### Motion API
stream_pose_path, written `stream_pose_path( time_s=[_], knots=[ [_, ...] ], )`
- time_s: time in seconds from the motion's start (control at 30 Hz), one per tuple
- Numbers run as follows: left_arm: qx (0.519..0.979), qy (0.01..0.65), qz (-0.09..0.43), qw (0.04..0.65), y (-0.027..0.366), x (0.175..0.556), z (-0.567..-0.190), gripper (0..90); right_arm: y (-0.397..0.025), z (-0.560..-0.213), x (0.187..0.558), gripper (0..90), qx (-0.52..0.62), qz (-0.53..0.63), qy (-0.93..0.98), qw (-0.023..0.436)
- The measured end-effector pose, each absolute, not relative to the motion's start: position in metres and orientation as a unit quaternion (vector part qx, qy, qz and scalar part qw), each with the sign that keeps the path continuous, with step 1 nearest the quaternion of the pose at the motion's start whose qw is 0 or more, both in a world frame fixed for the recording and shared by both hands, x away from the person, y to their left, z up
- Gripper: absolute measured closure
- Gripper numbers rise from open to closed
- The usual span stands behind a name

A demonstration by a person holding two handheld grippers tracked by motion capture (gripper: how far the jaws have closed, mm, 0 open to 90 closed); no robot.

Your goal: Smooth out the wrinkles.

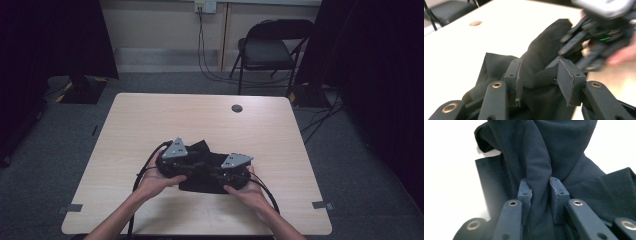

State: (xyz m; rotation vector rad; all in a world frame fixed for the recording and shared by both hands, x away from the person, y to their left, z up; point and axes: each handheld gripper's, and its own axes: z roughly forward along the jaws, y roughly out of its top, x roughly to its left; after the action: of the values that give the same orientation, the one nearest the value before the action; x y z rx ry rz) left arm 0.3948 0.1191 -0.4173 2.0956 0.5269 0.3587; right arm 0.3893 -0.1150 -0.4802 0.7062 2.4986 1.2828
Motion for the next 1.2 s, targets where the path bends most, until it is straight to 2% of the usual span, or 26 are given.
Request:
stream_pose_path(
  time_s=[0.03,0.17,0.27,0.4,0.47,0.63,0.73,0.83,0.93,1.0,1.07,1.17,1.2],
  knots=[
    [0.854,0.22,0.158,0.444,0.116,0.399,-0.422,55.5,-0.116,-0.479,0.388,70.4,0.242,0.441,0.856,0.122],
    [0.858,0.249,0.147,0.424,0.116,0.405,-0.44,55.0,-0.12,-0.473,0.376,56.0,0.246,0.443,0.854,0.118],
    [0.869,0.228,0.158,0.41,0.118,0.394,-0.442,53.9,-0.125,-0.467,0.363,53.0,0.242,0.44,0.856,0.118],
    [0.888,0.215,0.149,0.378,0.12,0.382,-0.455,53.7,-0.137,-0.457,0.353,48.5,0.256,0.442,0.854,0.096],
    [0.894,0.209,0.144,0.37,0.121,0.377,-0.459,53.7,-0.144,-0.448,0.35,50.7,0.267,0.452,0.846,0.098],
    [0.892,0.224,0.131,0.37,0.123,0.375,-0.458,55.7,-0.151,-0.428,0.364,70.0,0.297,0.48,0.817,0.121],
    [0.896,0.221,0.128,0.364,0.124,0.37,-0.459,56.7,-0.14,-0.428,0.379,74.4,0.31,0.483,0.808,0.134],
    [0.894,0.225,0.116,0.371,0.129,0.367,-0.454,57.1,-0.125,-0.438,0.391,75.2,0.313,0.456,0.822,0.135],
    [0.877,0.225,0.106,0.411,0.134,0.363,-0.442,58.0,-0.116,-0.457,0.388,64.9,0.297,0.43,0.844,0.124],
    [0.858,0.226,0.121,0.445,0.137,0.361,-0.431,57.1,-0.112,-0.465,0.384,56.8,0.275,0.413,0.86,0.117],
    [0.84,0.234,0.127,0.472,0.138,0.366,-0.42,57.6,-0.111,-0.467,0.38,52.8,0.267,0.41,0.864,0.12],
    [0.835,0.239,0.144,0.474,0.132,0.377,-0.415,57.4,-0.109,-0.472,0.377,48.7,0.259,0.402,0.869,0.126],
    [0.842,0.245,0.143,0.458,0.13,0.383,-0.419,56.1,-0.109,-0.474,0.376,46.2,0.258,0.404,0.868,0.125]
  ],
)
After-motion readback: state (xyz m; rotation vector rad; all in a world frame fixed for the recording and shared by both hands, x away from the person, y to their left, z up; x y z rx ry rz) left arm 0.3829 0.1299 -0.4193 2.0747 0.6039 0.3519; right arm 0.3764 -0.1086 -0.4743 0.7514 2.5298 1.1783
